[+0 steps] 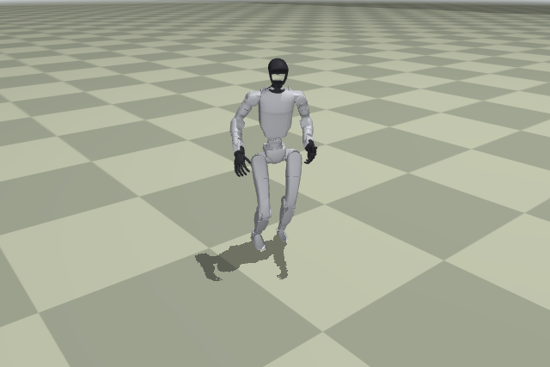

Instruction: Dance

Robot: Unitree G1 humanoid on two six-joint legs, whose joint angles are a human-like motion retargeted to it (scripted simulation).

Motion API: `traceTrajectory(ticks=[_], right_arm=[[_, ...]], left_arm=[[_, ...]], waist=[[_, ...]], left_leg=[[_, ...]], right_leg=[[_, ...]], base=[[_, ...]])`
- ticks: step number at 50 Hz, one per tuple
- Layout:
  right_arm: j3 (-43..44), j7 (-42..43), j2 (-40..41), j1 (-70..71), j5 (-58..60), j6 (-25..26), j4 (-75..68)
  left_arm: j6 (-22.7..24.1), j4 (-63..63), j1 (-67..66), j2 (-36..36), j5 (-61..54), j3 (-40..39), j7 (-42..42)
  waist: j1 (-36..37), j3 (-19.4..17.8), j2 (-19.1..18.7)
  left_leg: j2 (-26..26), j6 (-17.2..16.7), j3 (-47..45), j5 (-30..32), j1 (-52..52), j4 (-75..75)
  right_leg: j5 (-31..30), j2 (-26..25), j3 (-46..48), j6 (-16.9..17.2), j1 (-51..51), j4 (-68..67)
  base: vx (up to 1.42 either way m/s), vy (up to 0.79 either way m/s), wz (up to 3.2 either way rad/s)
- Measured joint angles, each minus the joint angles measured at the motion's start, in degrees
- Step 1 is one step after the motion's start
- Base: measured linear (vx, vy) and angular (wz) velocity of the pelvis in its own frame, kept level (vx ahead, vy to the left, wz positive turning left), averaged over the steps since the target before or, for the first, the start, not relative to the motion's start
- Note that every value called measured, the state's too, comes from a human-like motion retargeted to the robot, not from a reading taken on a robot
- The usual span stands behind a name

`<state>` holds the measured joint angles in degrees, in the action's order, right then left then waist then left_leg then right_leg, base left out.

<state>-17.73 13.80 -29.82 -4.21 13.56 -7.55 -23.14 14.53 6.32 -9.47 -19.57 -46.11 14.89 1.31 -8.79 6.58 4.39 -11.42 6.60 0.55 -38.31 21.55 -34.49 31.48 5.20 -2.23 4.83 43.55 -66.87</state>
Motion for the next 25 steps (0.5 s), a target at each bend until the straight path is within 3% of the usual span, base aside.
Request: traceTrajectory(ticks=[3,7,10,12,16,21,25], right_arm=[[-1.2,-1.4,0.3,0.4,0.5,-0.3,-0.2],[-2.9,-3.5,1.2,2.7,0.8,-0.6,0.4],[-4.2,-4.2,1.6,4.8,1.5,-0.9,1.6],[-4.8,-4.7,1.6,8.1,1.9,-1.1,2.0],[-6.1,-5.4,2.5,9.6,2.7,-1.5,2.8],[-7.1,-7.2,3.8,9.4,3.1,-1.6,1.2],[-6.7,-8.3,4.5,7.1,2.6,-2.1,-2.6]], left_arm=[[-0.5,-1.1,-2.1,-0.2,0.5,-1.0,-0.5],[-0.6,-1.2,-3.5,0.0,1.1,-3.7,-0.8],[-0.2,-0.3,-4.1,1.1,1.4,-5.6,-0.8],[0.2,1.0,-2.8,2.1,1.8,-7.3,-1.1],[0.4,2.3,-4.1,3.7,2.5,-8.2,-1.7],[0.0,3.9,-3.8,4.4,3.5,-8.9,-2.7],[-0.1,4.0,-3.6,4.1,3.2,-8.5,-3.2]], waist=[[2.0,1.9,4.2],[6.8,2.6,7.5],[10.2,1.3,7.4],[12.6,1.3,4.3],[14.0,0.3,2.6],[14.9,1.1,-0.9],[13.2,0.8,0.3]], left_leg=[[-3.2,0.0,-0.5,4.0,3.3,2.4],[-3.6,-0.1,-1.7,5.8,7.3,2.0],[-1.8,-1.5,-2.5,4.4,12.5,-4.8],[2.2,-3.1,0.1,2.3,17.2,-10.6],[4.1,-3.4,1.4,-1.1,18.7,-20.5],[7.1,-3.1,3.2,-4.5,11.7,-24.1],[3.1,-2.2,4.4,-5.0,0.8,-12.6]], right_leg=[[2.0,1.5,-0.9,1.1,-9.5,0.7],[4.8,0.6,-0.2,0.8,-21.8,14.6],[9.4,-0.4,2.1,-1.4,-24.3,20.9],[7.6,-5.0,3.2,-3.2,-25.9,29.8],[9.0,-6.7,3.5,-4.0,-23.7,27.6],[5.4,-11.0,2.8,-4.7,-24.4,31.6],[7.1,-8.6,2.1,-4.1,-22.9,26.8]], base=[[-0.48,0.05,0.37],[-0.38,0.02,-0.20],[-0.40,-0.02,-0.60],[-0.34,-0.03,-0.81],[-0.34,0.00,-0.34],[-0.20,0.05,-0.43],[-0.12,0.08,0.04]])
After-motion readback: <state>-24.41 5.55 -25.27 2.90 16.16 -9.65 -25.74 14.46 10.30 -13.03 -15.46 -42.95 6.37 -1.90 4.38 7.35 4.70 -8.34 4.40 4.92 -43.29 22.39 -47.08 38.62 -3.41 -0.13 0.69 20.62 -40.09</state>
